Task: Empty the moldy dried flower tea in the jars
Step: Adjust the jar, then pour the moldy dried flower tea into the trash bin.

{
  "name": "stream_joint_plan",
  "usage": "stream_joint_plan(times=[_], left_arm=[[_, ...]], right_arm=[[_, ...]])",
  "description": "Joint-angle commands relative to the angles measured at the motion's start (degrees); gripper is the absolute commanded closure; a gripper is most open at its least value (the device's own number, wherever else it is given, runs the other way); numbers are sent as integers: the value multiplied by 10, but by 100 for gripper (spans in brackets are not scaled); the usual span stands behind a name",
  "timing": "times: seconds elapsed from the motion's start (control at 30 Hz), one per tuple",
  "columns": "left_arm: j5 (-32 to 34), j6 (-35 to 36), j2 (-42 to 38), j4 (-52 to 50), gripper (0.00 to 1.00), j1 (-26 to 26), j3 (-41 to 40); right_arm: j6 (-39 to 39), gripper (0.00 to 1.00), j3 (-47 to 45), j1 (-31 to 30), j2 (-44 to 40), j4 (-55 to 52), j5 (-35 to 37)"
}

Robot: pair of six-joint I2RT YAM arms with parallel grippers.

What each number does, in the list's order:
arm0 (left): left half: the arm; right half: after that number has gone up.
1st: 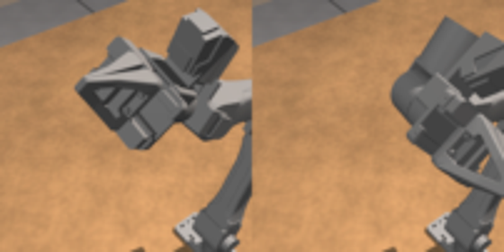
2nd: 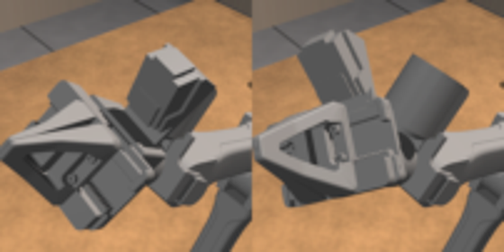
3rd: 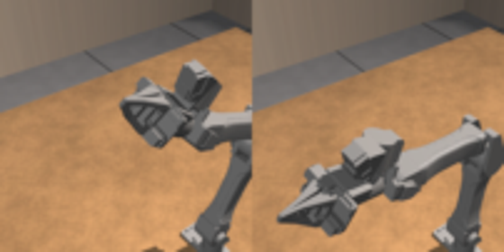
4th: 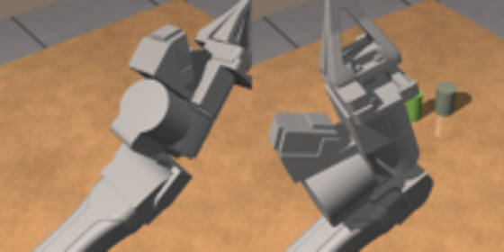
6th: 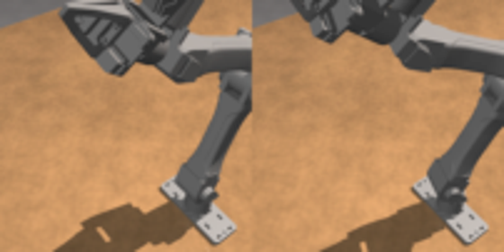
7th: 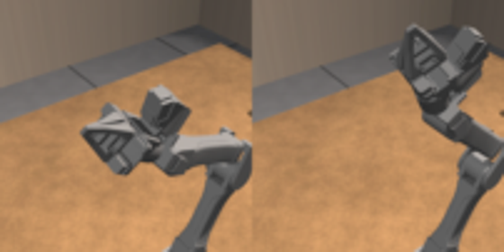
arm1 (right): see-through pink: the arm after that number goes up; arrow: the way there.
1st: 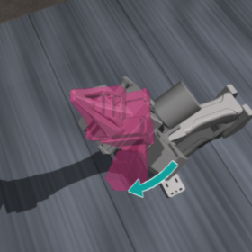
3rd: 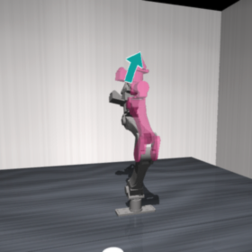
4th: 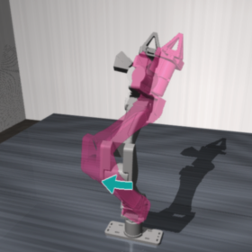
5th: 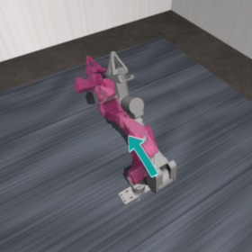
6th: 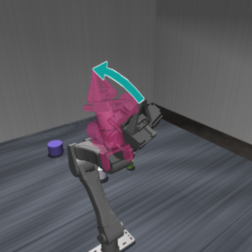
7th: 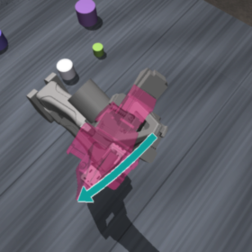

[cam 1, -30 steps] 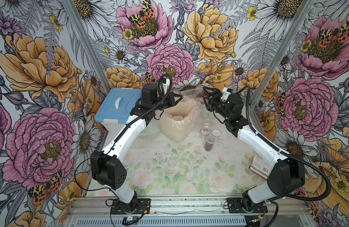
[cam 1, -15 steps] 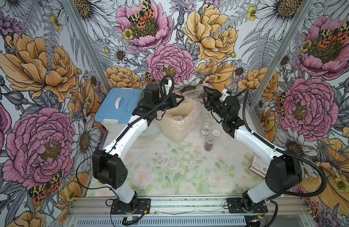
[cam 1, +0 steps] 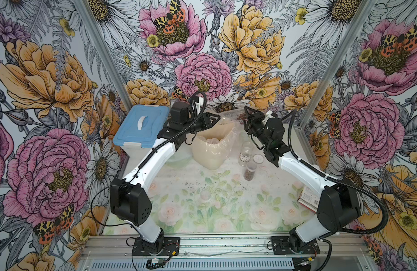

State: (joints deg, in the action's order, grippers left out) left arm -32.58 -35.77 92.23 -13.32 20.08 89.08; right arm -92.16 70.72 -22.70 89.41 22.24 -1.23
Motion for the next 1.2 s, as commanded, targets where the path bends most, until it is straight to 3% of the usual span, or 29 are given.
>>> stream_joint_plan(times=[0.0,0.13,0.3,0.43,0.8,1.17], left_arm=[[42,18,-63,3,45,-19,-28],[65,43,-115,4,37,-31,-77],[85,64,-177,13,19,-39,-148],[93,70,-210,20,12,-38,-187],[105,77,-246,13,5,-40,-234],[116,74,-260,21,2,-41,-253]], right_arm=[[63,61,37,0,11,-28,15],[125,62,65,0,23,-67,23],[232,63,128,-1,52,-135,26],[296,65,164,-4,72,-172,28],[500,71,238,-27,107,-234,54],[800,75,279,-98,131,-241,118]])
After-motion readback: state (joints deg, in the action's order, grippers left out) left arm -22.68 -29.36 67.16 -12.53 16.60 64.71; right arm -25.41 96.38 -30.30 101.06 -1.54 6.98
